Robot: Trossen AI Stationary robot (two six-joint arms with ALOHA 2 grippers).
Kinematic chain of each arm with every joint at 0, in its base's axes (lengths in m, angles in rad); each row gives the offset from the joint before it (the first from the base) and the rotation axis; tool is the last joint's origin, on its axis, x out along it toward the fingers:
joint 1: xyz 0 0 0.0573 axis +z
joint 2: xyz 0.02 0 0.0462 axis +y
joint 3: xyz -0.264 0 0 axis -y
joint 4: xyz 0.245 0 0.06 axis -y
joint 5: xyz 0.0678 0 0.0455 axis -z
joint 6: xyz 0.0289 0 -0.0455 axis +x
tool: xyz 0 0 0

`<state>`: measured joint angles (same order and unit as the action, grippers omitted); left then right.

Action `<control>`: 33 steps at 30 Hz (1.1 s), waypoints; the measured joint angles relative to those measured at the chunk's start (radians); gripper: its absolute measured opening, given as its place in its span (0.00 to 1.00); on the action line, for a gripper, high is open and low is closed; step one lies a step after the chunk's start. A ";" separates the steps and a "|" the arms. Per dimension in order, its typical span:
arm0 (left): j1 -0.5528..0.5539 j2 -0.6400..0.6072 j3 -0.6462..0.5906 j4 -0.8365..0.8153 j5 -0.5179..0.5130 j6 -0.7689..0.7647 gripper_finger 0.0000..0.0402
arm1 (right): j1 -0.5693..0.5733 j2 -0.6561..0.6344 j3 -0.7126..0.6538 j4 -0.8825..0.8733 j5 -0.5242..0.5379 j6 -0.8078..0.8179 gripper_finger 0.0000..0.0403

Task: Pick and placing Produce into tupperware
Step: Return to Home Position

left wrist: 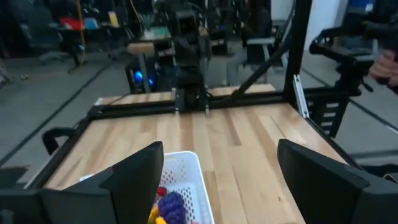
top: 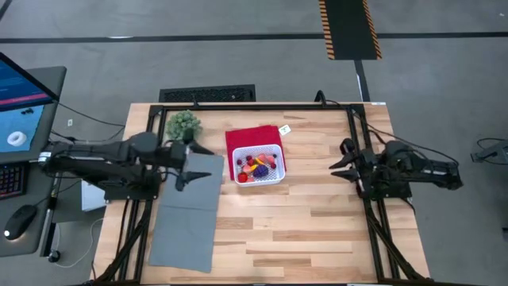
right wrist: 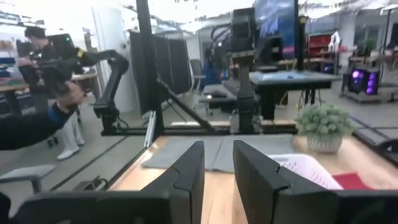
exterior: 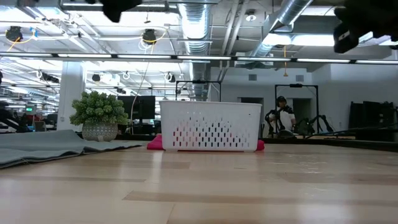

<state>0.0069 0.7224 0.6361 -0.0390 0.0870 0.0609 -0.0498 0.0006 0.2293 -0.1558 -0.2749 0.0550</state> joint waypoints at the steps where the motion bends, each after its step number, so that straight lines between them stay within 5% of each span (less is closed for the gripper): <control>1: -0.014 -0.035 -0.022 0.003 -0.020 -0.003 0.76 | 0.003 0.002 0.002 -0.023 0.001 0.004 0.27; 15: -0.168 -0.376 -0.314 0.053 -0.115 -0.006 0.76 | 0.160 0.002 -0.019 -0.017 0.067 -0.056 0.27; 33: -0.231 -0.464 -0.495 0.063 -0.156 0.035 0.76 | 0.386 0.002 -0.144 0.088 0.299 -0.135 0.27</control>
<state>-0.2240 0.2587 0.1410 0.0242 -0.0692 0.0963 0.3357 0.0021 0.0856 -0.0675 0.0242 -0.0796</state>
